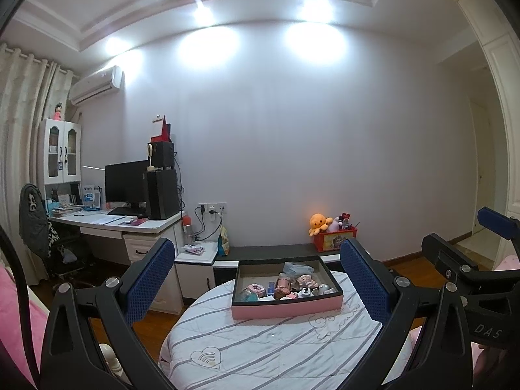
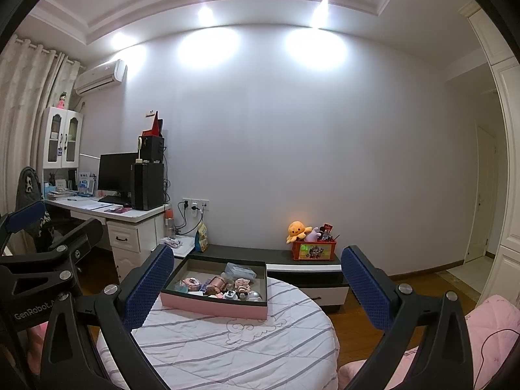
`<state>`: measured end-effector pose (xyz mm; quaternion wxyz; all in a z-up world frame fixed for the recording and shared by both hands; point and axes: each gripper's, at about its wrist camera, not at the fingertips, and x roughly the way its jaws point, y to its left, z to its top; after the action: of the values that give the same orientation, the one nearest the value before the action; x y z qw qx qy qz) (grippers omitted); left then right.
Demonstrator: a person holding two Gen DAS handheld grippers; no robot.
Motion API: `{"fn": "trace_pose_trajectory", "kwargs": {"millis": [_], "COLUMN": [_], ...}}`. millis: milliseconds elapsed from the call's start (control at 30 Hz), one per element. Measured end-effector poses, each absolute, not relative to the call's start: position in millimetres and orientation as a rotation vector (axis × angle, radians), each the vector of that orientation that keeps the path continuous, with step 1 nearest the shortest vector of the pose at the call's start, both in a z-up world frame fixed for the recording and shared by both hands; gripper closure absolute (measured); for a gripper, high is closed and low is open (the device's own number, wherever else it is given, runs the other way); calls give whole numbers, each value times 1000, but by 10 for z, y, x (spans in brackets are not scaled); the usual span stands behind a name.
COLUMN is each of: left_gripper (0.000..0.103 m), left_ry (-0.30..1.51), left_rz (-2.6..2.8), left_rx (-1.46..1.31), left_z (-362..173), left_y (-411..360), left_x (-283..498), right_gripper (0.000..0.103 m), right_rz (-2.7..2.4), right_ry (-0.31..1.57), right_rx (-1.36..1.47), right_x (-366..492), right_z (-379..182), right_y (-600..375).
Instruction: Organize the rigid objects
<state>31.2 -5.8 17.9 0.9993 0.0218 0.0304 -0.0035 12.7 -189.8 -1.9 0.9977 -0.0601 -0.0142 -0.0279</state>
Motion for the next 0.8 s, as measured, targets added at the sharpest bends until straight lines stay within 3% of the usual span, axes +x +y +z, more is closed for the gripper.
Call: {"fn": "trace_pose_trajectory", "kwargs": {"millis": [800], "left_gripper": [0], "left_ry": [62], "left_rz": [-2], "left_rx": [52], "left_z": [144], "left_y": [-42], "left_x": [333], "right_gripper": [0], "right_rz": [-52], "right_ry": [-15], "right_rx": [-122], "right_x": [182], "right_z": [-8], "right_y": [-1878]}}
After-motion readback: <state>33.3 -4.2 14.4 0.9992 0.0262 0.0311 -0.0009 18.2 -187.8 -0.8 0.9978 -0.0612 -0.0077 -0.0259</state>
